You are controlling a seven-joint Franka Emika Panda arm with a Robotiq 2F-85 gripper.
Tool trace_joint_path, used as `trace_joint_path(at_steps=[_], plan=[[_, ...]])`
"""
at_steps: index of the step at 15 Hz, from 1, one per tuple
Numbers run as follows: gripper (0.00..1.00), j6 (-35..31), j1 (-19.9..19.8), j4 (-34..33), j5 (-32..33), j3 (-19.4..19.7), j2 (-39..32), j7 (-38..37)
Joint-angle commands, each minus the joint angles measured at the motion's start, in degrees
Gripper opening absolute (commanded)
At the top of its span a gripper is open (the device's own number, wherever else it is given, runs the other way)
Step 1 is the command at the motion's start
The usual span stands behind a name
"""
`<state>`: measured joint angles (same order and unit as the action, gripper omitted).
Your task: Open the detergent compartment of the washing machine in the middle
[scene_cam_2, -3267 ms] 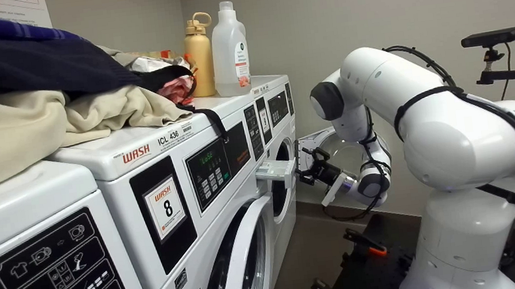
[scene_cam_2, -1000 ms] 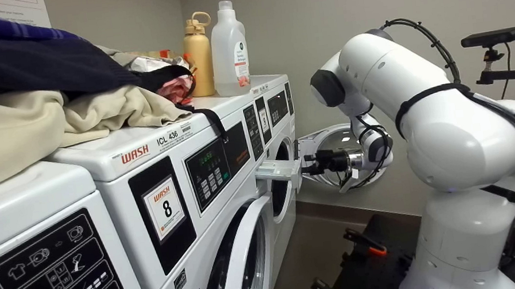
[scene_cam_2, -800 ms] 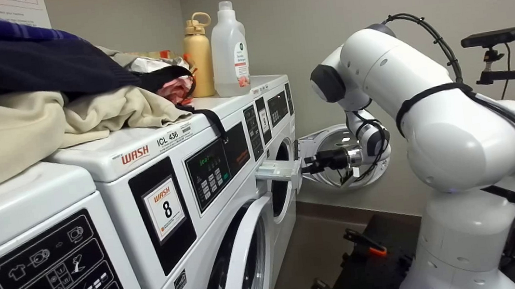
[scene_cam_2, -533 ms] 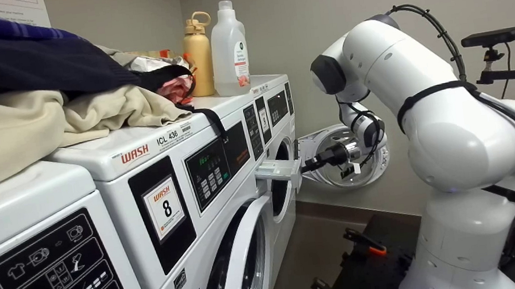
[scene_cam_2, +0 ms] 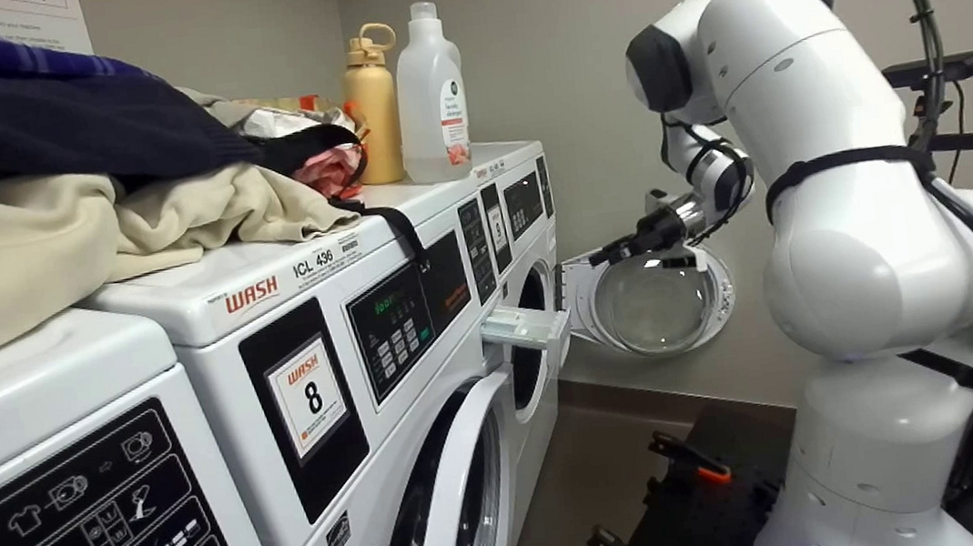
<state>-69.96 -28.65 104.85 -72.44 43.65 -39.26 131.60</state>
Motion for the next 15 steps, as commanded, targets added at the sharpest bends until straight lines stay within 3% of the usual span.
trace_joint_path(at_steps=[1,7,15], plan=[[1.0,1.2,-3.9,-1.1,5.5,-1.7,11.3,2.7],[1.0,8.5,-7.7,-7.5,7.5,-5.0,25.7,2.3],[1.0,12.8,-7.8,-10.2,4.4,-10.3,32.0,12.0]])
